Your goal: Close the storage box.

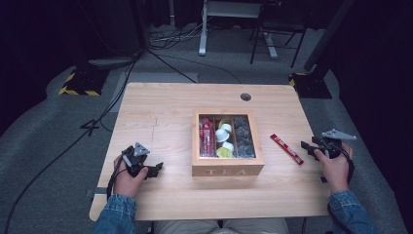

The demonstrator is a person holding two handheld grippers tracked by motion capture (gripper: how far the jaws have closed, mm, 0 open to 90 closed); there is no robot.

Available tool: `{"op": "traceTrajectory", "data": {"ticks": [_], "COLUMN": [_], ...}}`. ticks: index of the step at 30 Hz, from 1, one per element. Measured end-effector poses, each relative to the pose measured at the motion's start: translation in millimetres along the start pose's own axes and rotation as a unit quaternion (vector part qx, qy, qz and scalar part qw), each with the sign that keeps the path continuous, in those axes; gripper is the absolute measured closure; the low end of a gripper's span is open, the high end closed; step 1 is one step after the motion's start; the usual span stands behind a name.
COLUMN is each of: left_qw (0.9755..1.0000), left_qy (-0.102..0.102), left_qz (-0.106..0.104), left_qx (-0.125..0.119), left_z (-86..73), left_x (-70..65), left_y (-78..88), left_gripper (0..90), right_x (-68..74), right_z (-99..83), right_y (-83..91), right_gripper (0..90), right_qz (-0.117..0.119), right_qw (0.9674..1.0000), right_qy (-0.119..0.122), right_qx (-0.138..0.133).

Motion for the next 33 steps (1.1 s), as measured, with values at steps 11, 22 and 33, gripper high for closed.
{"op": "traceTrajectory", "data": {"ticks": [11, 22, 33], "left_qw": [1.0000, 1.0000, 1.0000], "left_qy": [-0.001, 0.000, 0.000], "left_qz": [0.001, 0.000, 0.000], "left_qx": [0.000, 0.000, 0.000], "left_z": [0.0, 0.0, 0.0], "left_x": [0.1, 0.0, -0.1], "left_y": [0.0, 0.0, 0.0], "left_gripper": [13.8, 13.8, 13.8], "right_x": [-3.6, -4.6, -3.9], "right_z": [-10.5, -14.1, -13.9], "right_y": [-10.0, -13.8, -14.6], "right_gripper": [39.1, 27.0, 24.0], "right_qz": [-0.012, 0.001, 0.008], "right_qw": [0.9998, 0.9985, 0.9984], "right_qy": [-0.011, -0.011, -0.006], "right_qx": [0.006, 0.054, 0.056]}}
Point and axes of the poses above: each handheld gripper's, and its own axes: y roughly backward along the jaws, z roughly out of its top, x roughly to its left, the point moved 3 cm from there along -y, roughly forward along the jaws, and after that the axes turned 9 degrees about x, right-handed, at the moved point
